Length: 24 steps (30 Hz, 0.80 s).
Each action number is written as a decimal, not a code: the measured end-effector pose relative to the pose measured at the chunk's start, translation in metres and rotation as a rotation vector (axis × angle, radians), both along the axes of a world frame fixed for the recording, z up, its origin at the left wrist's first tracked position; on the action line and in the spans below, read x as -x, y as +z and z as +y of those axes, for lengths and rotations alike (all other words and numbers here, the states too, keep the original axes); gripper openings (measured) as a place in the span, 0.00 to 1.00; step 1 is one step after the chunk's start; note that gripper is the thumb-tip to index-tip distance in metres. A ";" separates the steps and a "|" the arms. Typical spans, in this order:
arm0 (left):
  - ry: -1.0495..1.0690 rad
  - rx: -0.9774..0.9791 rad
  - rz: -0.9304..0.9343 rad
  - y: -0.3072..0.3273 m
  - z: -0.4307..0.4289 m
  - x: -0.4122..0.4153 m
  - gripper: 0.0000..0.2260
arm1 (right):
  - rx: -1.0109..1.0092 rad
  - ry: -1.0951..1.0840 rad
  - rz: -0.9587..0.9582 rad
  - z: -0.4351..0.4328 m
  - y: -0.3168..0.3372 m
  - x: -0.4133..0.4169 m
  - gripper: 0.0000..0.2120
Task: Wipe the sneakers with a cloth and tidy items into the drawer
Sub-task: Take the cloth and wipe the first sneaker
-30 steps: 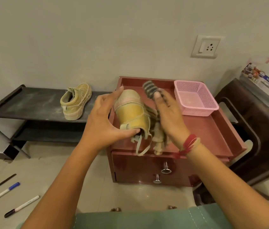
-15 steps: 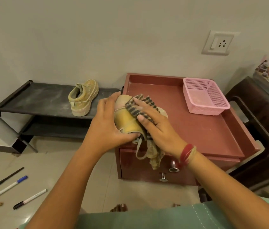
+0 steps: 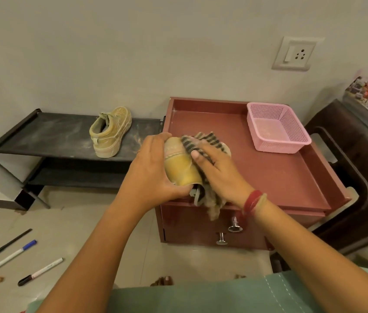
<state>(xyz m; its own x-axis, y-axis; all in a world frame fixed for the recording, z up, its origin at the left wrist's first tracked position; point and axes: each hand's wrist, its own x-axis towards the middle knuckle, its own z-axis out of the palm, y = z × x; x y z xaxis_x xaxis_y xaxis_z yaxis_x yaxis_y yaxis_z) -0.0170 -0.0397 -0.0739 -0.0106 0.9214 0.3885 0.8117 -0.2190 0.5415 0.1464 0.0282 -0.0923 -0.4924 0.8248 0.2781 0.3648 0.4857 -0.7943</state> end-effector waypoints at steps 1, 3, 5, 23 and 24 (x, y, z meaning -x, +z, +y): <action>-0.012 -0.017 0.004 0.000 0.000 -0.002 0.39 | -0.034 0.082 0.010 -0.007 -0.003 0.003 0.21; -0.017 -0.029 0.010 0.000 0.000 -0.002 0.39 | -0.062 0.089 -0.043 -0.003 -0.008 0.002 0.20; -0.025 0.004 0.011 0.001 0.000 0.000 0.46 | -0.018 -0.082 -0.132 0.015 -0.008 -0.007 0.21; -0.120 0.065 0.082 -0.001 0.004 0.021 0.48 | 0.127 -0.094 -0.130 0.014 -0.006 0.005 0.18; -0.123 0.058 0.079 -0.001 0.004 0.020 0.48 | 0.109 -0.150 -0.182 0.015 -0.005 0.005 0.19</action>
<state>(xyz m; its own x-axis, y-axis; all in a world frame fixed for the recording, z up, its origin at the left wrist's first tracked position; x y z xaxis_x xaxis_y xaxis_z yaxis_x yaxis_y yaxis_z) -0.0368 -0.0357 -0.0749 0.1322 0.9348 0.3296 0.8211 -0.2896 0.4919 0.1418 0.0436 -0.0977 -0.3960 0.9126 0.1013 0.5683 0.3303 -0.7536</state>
